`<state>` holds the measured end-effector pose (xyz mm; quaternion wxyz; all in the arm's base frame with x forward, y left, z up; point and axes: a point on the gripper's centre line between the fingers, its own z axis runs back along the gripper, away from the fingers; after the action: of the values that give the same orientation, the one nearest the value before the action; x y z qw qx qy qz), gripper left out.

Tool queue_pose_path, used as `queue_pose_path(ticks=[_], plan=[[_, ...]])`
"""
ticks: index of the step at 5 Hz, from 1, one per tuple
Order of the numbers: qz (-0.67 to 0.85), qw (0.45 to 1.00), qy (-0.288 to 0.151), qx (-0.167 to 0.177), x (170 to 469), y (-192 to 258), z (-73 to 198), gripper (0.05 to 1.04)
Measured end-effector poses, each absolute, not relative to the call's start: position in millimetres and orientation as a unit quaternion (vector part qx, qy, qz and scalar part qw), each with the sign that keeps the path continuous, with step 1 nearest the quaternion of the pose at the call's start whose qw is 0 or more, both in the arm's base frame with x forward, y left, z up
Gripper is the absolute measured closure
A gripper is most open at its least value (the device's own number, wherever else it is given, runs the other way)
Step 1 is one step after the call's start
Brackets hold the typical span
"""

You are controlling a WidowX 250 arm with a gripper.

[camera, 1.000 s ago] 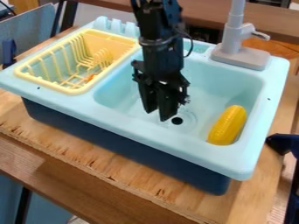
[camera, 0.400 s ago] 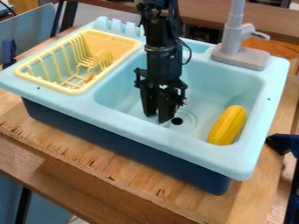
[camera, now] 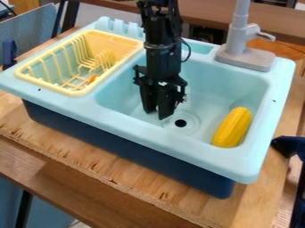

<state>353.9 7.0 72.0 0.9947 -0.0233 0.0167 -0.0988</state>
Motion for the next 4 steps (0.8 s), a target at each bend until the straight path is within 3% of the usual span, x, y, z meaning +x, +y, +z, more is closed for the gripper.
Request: queue_pose_path(ticks=[1, 2, 4], plan=[[-0.083, 0.996, 0.023, -0.024, 351, 7, 71, 0.262], [-0.096, 0.994, 0.022, -0.036, 349, -3, 71, 0.089], [-0.123, 0.992, 0.009, -0.037, 349, -23, 90, 0.084]])
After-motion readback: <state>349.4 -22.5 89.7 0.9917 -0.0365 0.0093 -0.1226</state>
